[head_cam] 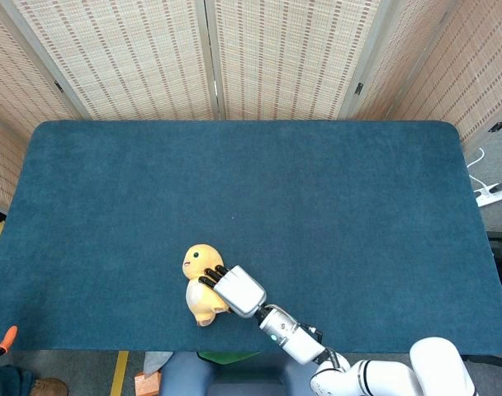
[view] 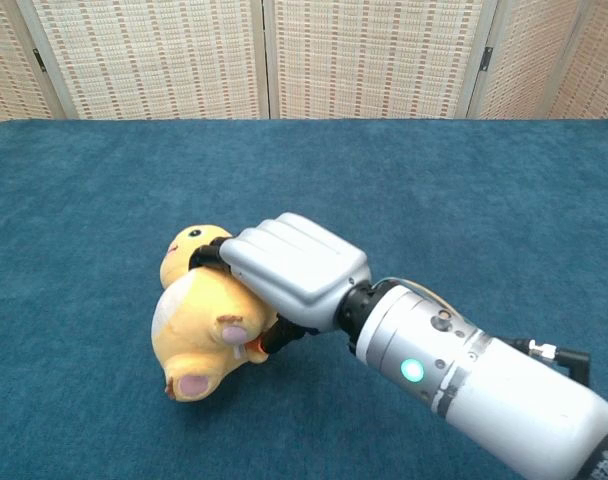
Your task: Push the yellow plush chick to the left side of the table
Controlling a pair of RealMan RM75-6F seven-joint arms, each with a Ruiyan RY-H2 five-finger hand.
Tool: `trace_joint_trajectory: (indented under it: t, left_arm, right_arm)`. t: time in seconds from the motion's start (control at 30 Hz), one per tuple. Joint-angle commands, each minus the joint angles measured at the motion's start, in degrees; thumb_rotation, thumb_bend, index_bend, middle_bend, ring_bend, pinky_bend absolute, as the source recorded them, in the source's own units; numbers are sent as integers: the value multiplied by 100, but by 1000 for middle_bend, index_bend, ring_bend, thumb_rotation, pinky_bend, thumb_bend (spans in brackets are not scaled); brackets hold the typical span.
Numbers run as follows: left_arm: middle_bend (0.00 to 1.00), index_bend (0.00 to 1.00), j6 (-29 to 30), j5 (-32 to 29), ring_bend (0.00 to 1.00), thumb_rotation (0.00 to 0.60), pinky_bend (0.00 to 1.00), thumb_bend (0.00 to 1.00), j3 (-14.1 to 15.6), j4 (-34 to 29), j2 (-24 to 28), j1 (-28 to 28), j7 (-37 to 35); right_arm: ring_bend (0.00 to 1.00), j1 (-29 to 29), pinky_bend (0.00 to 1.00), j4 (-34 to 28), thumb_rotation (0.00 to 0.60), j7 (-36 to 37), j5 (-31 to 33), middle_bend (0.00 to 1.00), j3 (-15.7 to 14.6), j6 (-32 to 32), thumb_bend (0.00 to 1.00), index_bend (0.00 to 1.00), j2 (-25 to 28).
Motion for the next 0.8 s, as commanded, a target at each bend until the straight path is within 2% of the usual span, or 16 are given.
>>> trace_joint_trajectory:
  t: [0.03, 0.07, 0.1, 0.2, 0.27, 0.5, 0.63, 0.73, 0.8]
  left_arm:
    - [0, 0, 86, 91, 0, 600, 147, 339, 25, -4, 56, 25, -85]
    - [0, 0, 102, 110, 0, 600, 147, 340, 34, -11, 62, 32, -90]
    - [0, 0, 109, 132, 0, 600, 147, 340, 44, -17, 64, 33, -80]
    - [0, 0, 127, 175, 0, 600, 147, 341, 57, -45, 69, 31, -51]
    - [0, 0, 118, 198, 0, 600, 147, 341, 62, -78, 79, 19, -13]
    - [16, 0, 165, 574, 10, 600, 159, 340, 116, -176, -37, -108, 253]
    - [75, 2, 250, 968, 45, 600, 230, 331, 215, -448, -167, -173, 410]
    - [113, 26, 430, 1484, 94, 600, 308, 316, 284, -631, -378, -199, 967]
    - [147, 40, 328, 1794, 130, 600, 339, 312, 256, -884, -543, -330, 1514]
  right_arm:
    - [69, 73, 281, -137, 600, -412, 630, 78, 85, -457, 403, 0, -53]
    - [14, 76, 221, -233, 600, -477, 699, 15, 94, -484, 356, 0, -6]
    - [0, 65, 171, -362, 600, -540, 737, 0, 95, -454, 309, 0, 67]
    - [0, -39, 49, -789, 600, -726, 793, 0, 40, -273, 195, 0, 340]
    - [0, -127, 1, -1158, 600, -772, 843, 0, 0, -169, 155, 0, 566]
    - [0, -393, 0, -2335, 600, -718, 847, 0, -209, 149, 132, 0, 1508]
    - [0, -629, 0, -3066, 600, -497, 682, 0, -396, 440, 124, 0, 2205]
    - [0, -1080, 0, -3589, 600, -168, 155, 0, -727, 1134, 120, 0, 3011]
    - [0, -1534, 0, -3876, 600, 322, -328, 0, -1067, 1827, 120, 0, 3683]
